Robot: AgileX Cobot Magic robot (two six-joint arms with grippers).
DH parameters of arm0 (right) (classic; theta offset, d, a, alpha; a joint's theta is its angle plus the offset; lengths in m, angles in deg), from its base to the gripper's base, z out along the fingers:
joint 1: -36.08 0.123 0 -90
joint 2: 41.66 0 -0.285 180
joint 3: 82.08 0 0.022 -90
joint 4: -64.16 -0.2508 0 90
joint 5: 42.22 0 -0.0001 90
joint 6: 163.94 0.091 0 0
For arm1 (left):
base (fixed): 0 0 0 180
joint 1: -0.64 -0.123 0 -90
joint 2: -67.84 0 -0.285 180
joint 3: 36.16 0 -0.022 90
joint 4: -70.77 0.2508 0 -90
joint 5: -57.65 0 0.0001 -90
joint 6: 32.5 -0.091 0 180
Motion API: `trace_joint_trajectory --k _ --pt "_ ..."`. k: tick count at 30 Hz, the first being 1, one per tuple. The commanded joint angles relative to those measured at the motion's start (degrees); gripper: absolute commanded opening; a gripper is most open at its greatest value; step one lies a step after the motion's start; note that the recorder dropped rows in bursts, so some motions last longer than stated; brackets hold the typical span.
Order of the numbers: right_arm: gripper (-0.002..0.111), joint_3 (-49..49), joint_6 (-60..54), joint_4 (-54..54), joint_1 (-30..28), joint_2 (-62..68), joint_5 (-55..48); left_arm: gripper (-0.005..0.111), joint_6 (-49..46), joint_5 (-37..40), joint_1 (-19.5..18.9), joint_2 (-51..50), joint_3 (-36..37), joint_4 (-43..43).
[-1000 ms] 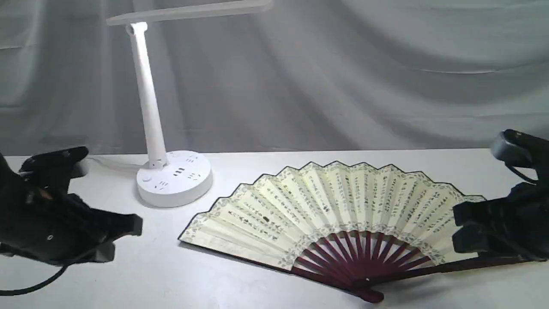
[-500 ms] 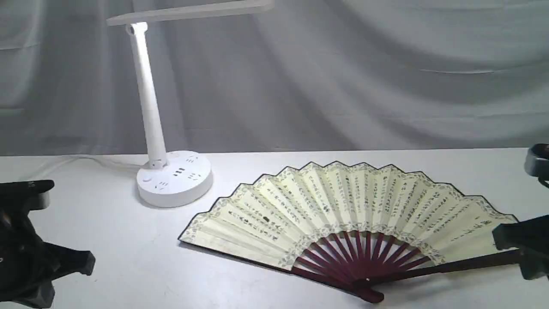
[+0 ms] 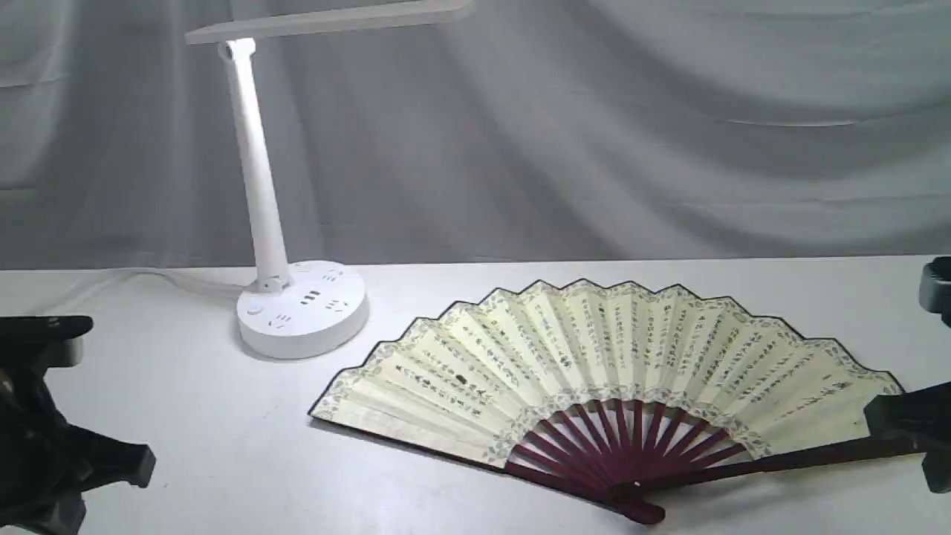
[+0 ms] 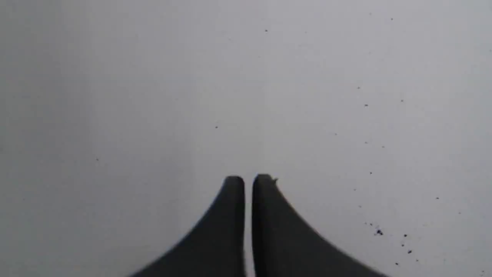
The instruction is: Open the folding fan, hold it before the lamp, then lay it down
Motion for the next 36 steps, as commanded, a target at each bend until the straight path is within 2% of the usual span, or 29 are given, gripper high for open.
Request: trace_joint_trajectory --k 1,7,11,14,22,30,36 --pt "0.003 -0.21 -4.31 -2.28 0.09 -0.61 0.53 0.000 -1.97 -0.85 -0.02 0.51 -0.22 -1.75" --pt "0.000 -0.21 -5.12 -1.96 1.13 -0.61 1.37 0.000 -2.54 -0.39 1.85 0.51 -0.22 -2.10" --pt "0.000 -0.21 -4.96 0.07 5.50 -0.61 1.51 0.000 -2.54 -0.61 3.41 0.51 -0.22 -1.83" --pt "0.000 -0.21 -0.82 4.00 7.90 -0.61 1.40 0.000 -2.54 -0.61 3.41 0.89 -0.22 -1.93" --pt "0.000 -0.21 1.87 4.14 8.00 -0.61 0.60 0.000 -2.54 0.57 3.41 6.81 -0.22 -1.93" --pt "0.000 -0.21 2.81 4.14 4.60 -0.61 -0.22 0.000 -2.65 2.27 3.41 11.41 -0.12 -1.93" --pt "0.000 -0.21 1.13 3.74 4.62 -0.61 -0.37 0.000 -1.90 2.82 3.41 14.58 -0.12 -1.69"
